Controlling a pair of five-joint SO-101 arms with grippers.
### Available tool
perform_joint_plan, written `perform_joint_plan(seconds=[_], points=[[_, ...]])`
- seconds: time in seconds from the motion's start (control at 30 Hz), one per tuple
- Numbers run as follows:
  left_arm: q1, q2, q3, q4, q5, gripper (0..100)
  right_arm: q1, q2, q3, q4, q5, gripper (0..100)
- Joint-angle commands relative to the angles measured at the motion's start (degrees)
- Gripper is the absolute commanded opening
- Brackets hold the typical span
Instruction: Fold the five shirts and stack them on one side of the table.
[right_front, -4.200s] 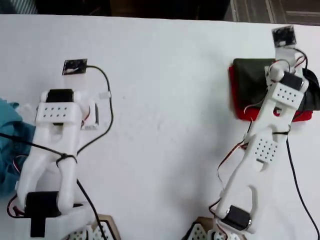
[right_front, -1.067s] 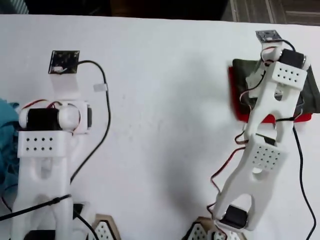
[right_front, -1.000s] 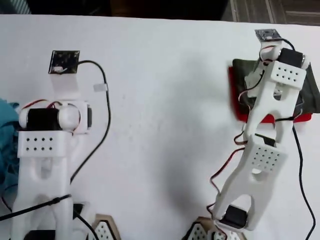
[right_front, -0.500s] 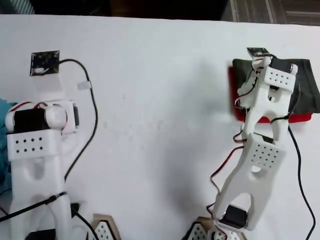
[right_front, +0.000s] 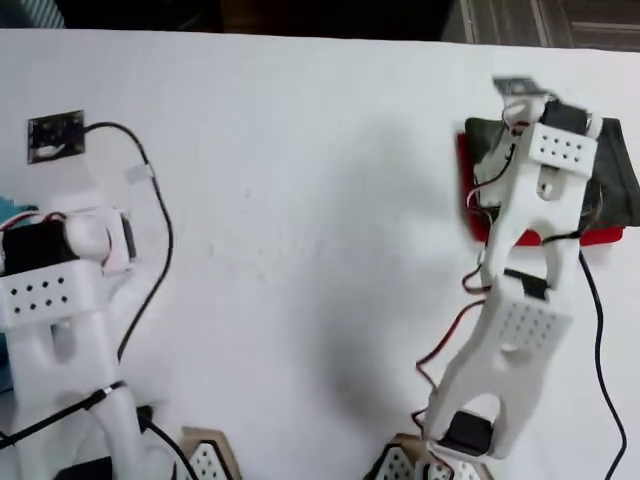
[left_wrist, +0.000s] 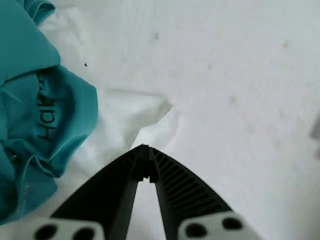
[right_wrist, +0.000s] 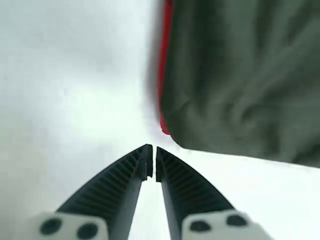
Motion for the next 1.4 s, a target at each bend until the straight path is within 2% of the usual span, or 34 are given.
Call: perform_joint_plan(seconds=[0.0, 0.1, 0.23, 0.33, 0.47, 0.63, 0.8, 0.9, 1.03, 1.1, 1.23, 1.37], points=[[-6.9, -1.7, -2.6, -0.4, -0.4, 3, -2.1, -16.2, 4.2, 1.2, -0.1, 2.0], [-19.3, -1.2, -5.6, -2.1, -2.5, 3, -4.3, -25.8, 14.3, 1.2, -0.2, 2.0], [-33.6, -1.0, -4.4, -13.6, -17.4, 6, -6.0, -38.3, 28.7, 0.2, -0.1, 2.0], [-39.6, 0.8, -1.7, -22.9, -26.7, 17, -5.8, -49.5, 37.8, -2.9, -0.1, 2.0], [-44.3, 5.5, -0.6, -27.5, -28.3, 27, -6.7, -62.5, 53.0, -8.6, 0.0, 2.0], [-45.9, 13.8, -0.8, -28.8, -28.7, 27, -9.7, -73.9, 71.6, -15.4, 0.0, 2.0], [-45.6, 23.6, -2.2, -31.9, -28.7, 27, -10.6, -82.3, 78.3, -15.6, 0.0, 1.9], [-43.5, 25.2, -5.2, -28.6, -28.6, 22, -10.5, -86.5, 80.7, -15.6, 0.0, 1.9], [-39.0, 24.6, -7.6, -23.7, -28.3, 2, -10.6, -90.4, 83.0, -15.6, 0.0, 1.9], [-38.1, 24.6, -7.3, -23.6, -28.3, 4, -10.6, -91.7, 83.5, -15.5, 0.0, 1.9], [-37.2, 24.3, -8.3, -22.5, -26.5, 3, -10.3, -93.1, 83.6, -15.5, 0.0, 1.9], [-35.5, 24.3, -13.8, -16.2, -24.6, 3, -10.5, -93.1, 84.4, -15.6, 0.0, 1.9]])
